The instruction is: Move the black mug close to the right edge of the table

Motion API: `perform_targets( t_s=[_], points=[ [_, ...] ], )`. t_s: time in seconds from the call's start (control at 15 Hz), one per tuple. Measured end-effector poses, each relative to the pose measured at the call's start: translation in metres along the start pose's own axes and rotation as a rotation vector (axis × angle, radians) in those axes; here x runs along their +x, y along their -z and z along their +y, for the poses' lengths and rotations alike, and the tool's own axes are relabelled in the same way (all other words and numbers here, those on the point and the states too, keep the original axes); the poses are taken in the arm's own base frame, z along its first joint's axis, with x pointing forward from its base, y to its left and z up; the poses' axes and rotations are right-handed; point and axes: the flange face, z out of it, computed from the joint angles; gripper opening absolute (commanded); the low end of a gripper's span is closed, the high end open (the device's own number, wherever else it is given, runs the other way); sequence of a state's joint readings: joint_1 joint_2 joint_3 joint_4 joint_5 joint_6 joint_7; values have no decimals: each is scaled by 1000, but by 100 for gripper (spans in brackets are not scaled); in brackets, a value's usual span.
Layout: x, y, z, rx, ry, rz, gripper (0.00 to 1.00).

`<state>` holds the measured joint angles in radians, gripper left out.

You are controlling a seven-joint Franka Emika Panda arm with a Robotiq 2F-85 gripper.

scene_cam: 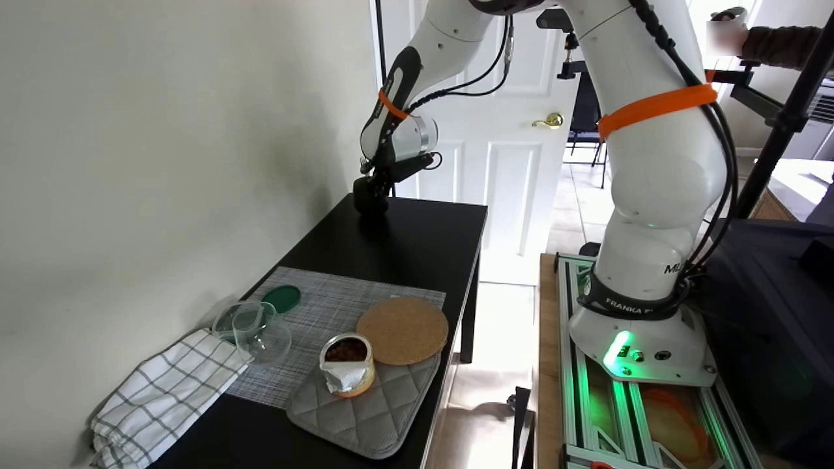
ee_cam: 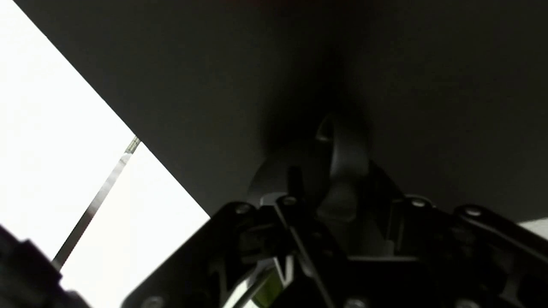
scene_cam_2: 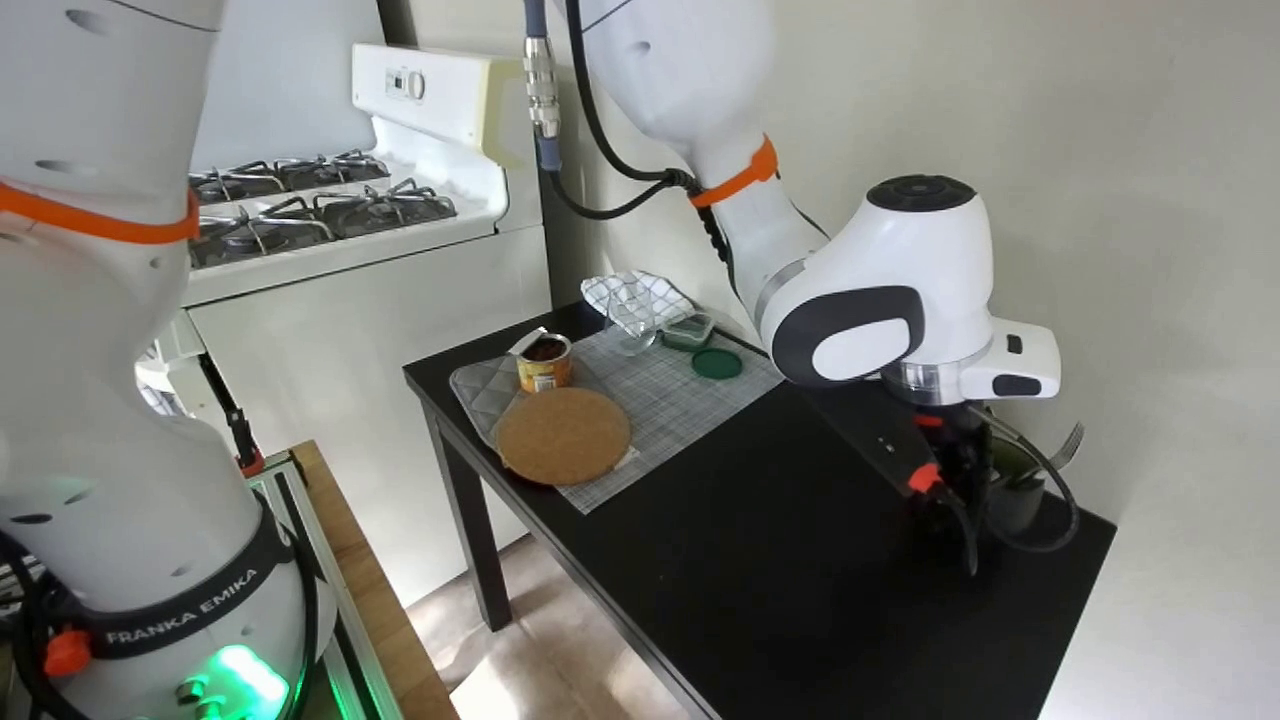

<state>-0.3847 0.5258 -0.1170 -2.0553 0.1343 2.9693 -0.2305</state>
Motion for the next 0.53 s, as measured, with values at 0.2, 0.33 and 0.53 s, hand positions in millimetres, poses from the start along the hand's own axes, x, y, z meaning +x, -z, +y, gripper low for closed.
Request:
perform_targets(
  t_s=[0.2,0.33,0.53],
  points=[
    [9,10,-5,5,6,23,98],
    [13,21,-17,26,19,22,100],
    [8,49,-56,99,95,-39,100]
  ],
)
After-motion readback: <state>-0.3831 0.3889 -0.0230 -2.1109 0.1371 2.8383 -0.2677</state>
